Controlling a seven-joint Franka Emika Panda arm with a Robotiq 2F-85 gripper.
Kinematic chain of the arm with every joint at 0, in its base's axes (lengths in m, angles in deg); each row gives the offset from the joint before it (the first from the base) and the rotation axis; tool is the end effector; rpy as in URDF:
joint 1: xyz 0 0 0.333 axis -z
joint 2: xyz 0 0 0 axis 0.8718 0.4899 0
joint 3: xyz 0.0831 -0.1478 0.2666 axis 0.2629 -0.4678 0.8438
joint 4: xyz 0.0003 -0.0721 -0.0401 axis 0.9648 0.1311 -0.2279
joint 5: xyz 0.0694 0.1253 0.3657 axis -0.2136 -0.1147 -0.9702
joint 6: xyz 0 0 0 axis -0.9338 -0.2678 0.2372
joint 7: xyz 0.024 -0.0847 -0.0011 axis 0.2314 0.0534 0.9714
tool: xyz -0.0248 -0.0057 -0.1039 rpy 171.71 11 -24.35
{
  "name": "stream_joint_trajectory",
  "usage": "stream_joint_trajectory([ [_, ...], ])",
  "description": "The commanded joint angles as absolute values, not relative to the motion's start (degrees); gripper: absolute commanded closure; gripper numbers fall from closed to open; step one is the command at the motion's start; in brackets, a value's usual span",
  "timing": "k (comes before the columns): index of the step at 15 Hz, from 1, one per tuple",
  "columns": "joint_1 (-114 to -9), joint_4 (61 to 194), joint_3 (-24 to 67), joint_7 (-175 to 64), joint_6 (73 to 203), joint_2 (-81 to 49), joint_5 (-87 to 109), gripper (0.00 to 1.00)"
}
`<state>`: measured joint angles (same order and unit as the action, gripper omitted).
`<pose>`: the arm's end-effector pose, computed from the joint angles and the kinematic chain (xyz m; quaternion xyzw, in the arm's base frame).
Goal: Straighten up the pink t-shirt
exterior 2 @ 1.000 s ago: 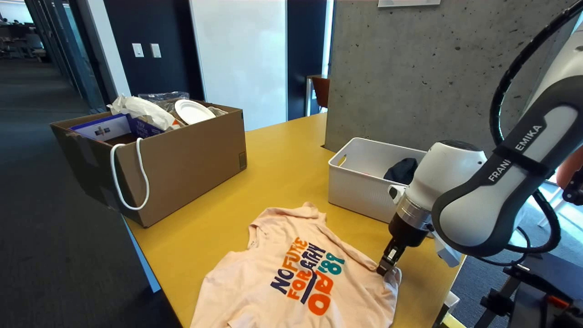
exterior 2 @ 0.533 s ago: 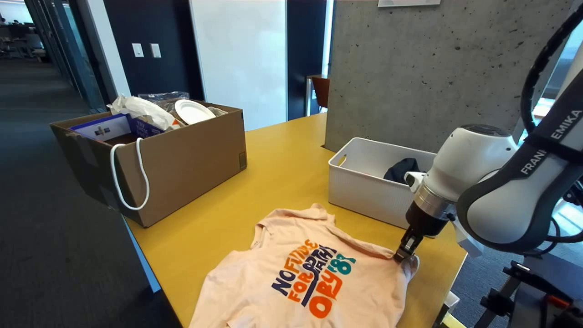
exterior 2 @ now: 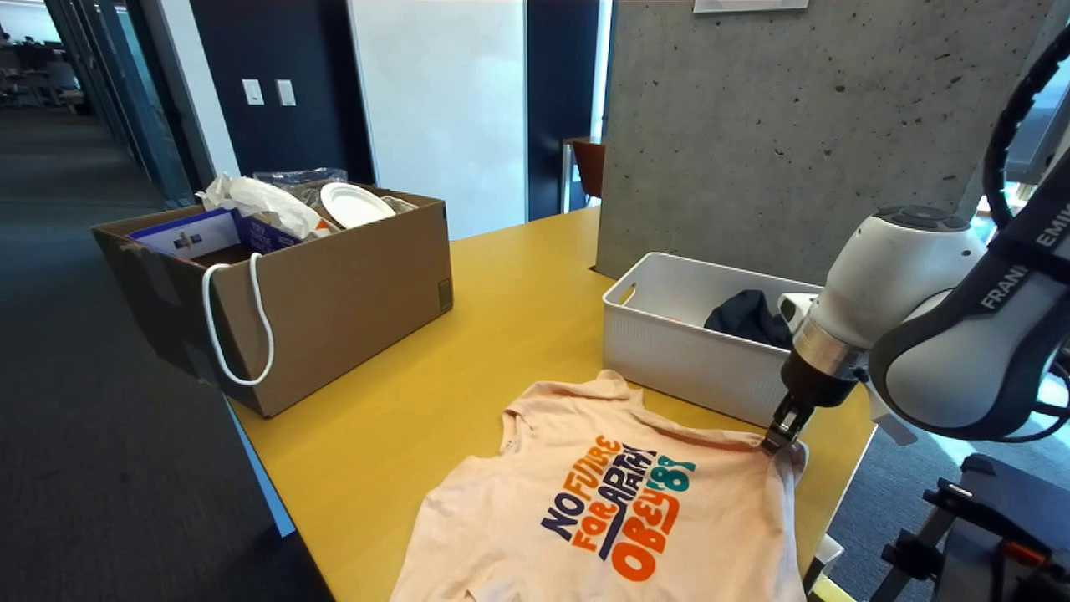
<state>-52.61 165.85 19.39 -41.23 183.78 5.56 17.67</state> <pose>0.5071 -0.1139 0.0822 0.9931 0.0580 0.0856 0.0559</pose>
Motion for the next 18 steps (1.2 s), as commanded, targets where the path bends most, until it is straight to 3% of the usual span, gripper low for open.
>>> stream_joint_trajectory([
  [1,-54.7,166.6,17.3,-42.4,183.6,4.5,16.8,0.53],
  [8,-55.6,169.0,19.2,-43.2,180.9,-1.3,16.6,0.02],
  [18,-54.2,168.3,29.2,-41.2,163.9,-11.5,12.1,0.00],
])
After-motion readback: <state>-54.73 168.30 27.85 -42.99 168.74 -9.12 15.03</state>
